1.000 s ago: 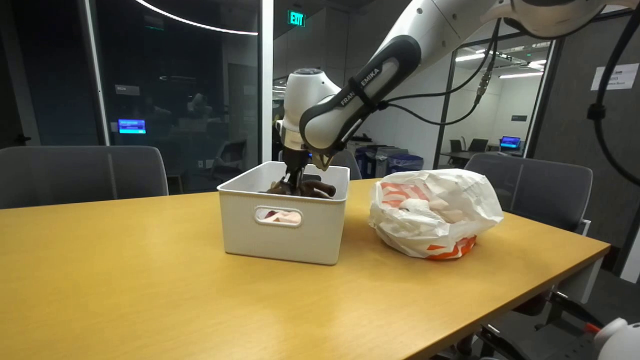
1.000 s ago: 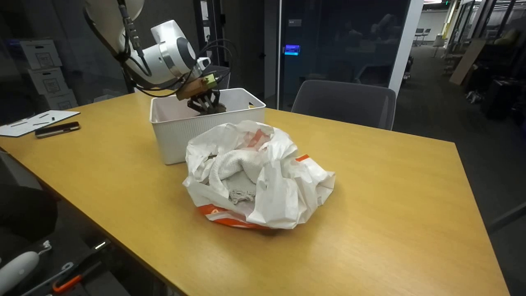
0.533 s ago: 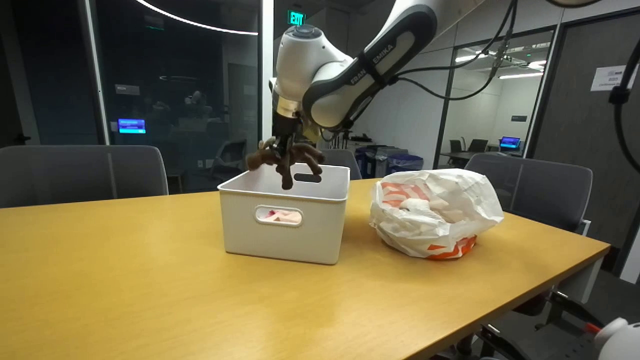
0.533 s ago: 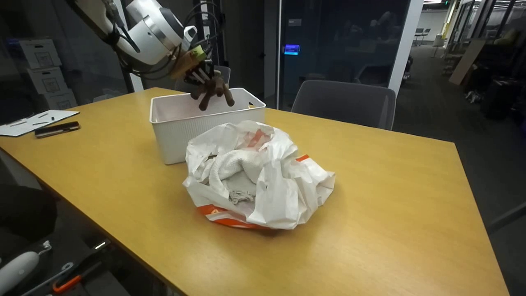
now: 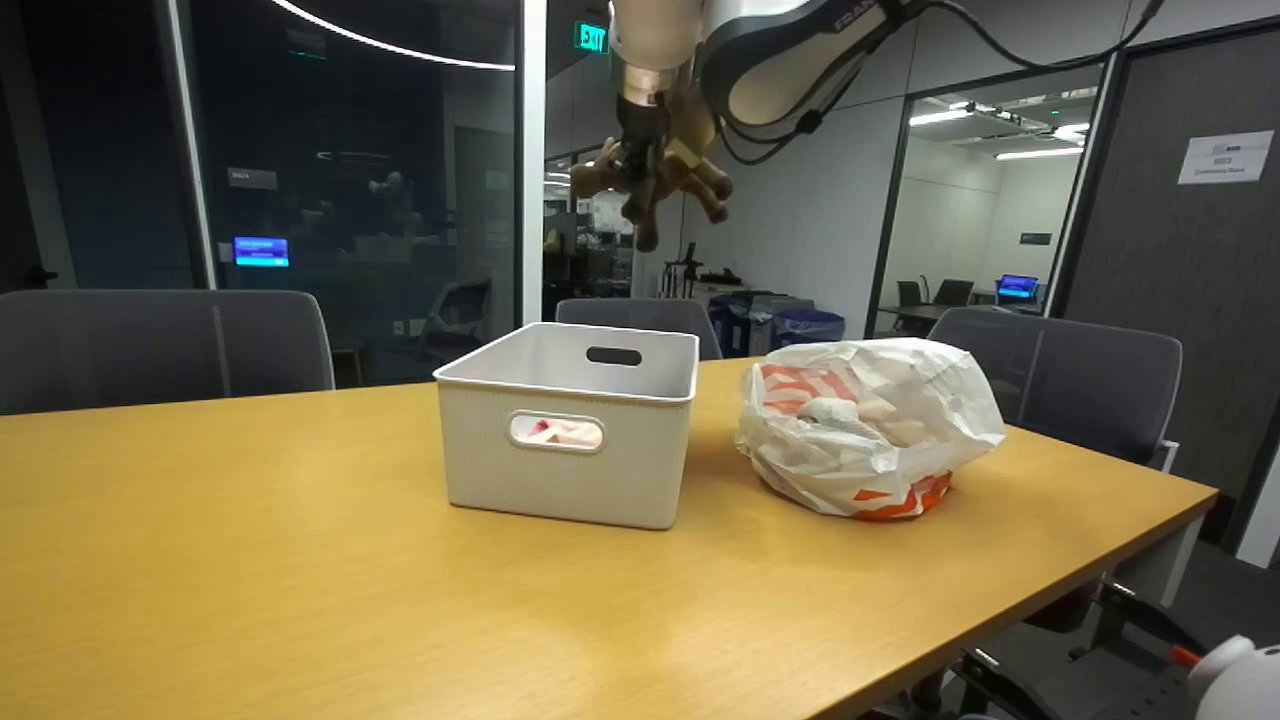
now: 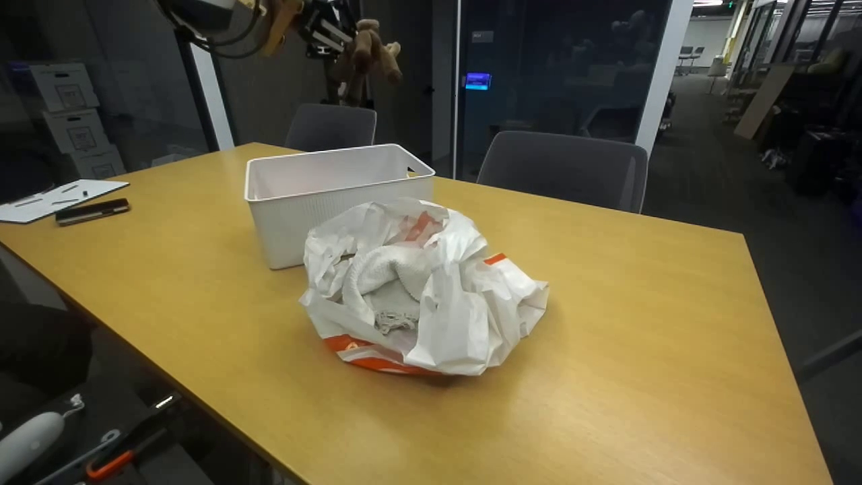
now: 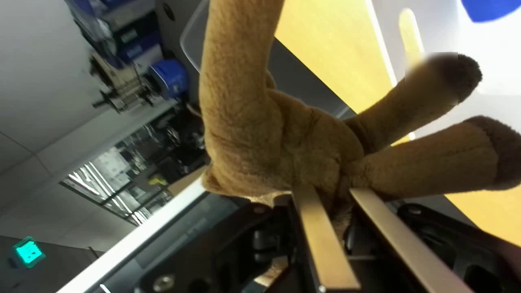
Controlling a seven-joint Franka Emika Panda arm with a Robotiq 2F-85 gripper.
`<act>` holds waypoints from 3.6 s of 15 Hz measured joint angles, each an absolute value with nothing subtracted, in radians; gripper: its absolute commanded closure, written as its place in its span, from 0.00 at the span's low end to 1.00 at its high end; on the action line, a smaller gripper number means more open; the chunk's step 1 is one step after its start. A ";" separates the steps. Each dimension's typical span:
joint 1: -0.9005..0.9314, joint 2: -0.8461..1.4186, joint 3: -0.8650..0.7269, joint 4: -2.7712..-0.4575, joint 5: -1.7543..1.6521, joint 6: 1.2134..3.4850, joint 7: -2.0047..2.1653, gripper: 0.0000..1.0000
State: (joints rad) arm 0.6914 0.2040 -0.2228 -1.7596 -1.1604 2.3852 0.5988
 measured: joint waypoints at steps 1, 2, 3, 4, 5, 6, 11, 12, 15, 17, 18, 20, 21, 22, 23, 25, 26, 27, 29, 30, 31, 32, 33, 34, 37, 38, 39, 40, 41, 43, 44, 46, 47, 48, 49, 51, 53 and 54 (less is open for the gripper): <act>0.687 0.151 -0.201 -1.799 -1.177 2.297 0.626 0.92; 0.689 0.097 -0.183 -1.841 -1.179 2.210 0.647 0.92; 0.678 0.046 -0.151 -1.886 -1.171 2.125 0.666 0.92; 0.645 -0.003 -0.095 -1.932 -1.154 2.047 0.684 0.92; 0.610 -0.051 -0.042 -1.978 -1.120 1.983 0.699 0.92; 0.576 -0.095 0.005 -2.025 -1.071 1.935 0.710 0.92; 0.432 -0.239 0.136 -2.237 -0.758 1.953 0.732 0.92; 0.408 -0.254 0.148 -2.268 -0.717 1.973 0.740 0.92; 0.347 -0.287 0.183 -2.329 -0.624 1.989 0.765 0.92; 0.308 -0.299 0.195 -2.364 -0.595 2.016 0.783 0.92; 0.275 -0.297 0.192 -2.397 -0.596 2.067 0.791 0.92; 0.195 -0.267 0.173 -2.463 -0.606 2.191 0.801 0.92; 0.156 -0.239 0.161 -2.484 -0.620 2.249 0.805 0.92; 0.117 -0.208 0.149 -2.501 -0.642 2.306 0.811 0.92; 0.083 -0.177 0.137 -2.509 -0.671 2.355 0.817 0.92; 0.031 -0.113 0.115 -2.504 -0.754 2.437 0.831 0.92; 0.016 -0.088 0.105 -2.496 -0.798 2.469 0.836 0.92; 0.007 -0.065 0.097 -2.484 -0.841 2.496 0.842 0.92; 0.003 -0.022 0.082 -2.456 -0.880 2.532 0.844 0.92; 0.003 0.001 0.077 -2.445 -0.880 2.559 0.843 0.92; 0.003 0.028 0.072 -2.437 -0.879 2.590 0.843 0.92; 0.003 0.056 0.067 -2.432 -0.878 2.620 0.843 0.92; 0.002 0.085 0.064 -2.427 -0.878 2.649 0.843 0.92; -0.001 0.114 0.062 -2.423 -0.878 2.677 0.844 0.92; -0.009 0.183 0.046 -2.404 -0.884 2.739 0.843 0.61; -0.011 0.198 0.042 -2.396 -0.886 2.749 0.843 0.61; -0.012 0.206 0.040 -2.389 -0.886 2.753 0.843 0.56; -0.013 0.207 0.041 -2.385 -0.885 2.754 0.843 0.47; -0.012 0.206 0.043 -2.382 -0.885 2.754 0.842 0.40; -0.009 0.194 0.053 -2.378 -0.879 2.748 0.834 0.23; -0.007 0.183 0.063 -2.378 -0.871 2.736 0.825 0.16; -0.003 0.149 0.091 -2.380 -0.826 2.703 0.791 0.02; 0.000 0.126 0.107 -2.381 -0.794 2.683 0.768 0.00; 0.006 0.101 0.123 -2.381 -0.772 2.655 0.751 0.00; 0.022 0.073 0.126 -2.382 -0.754 2.623 0.733 0.00; 0.063 0.015 0.129 -2.381 -0.733 2.554 0.704 0.00; 0.097 -0.042 0.142 -2.379 -0.720 2.529 0.689 0.00; 0.112 -0.068 0.152 -2.377 -0.720 2.546 0.689 0.00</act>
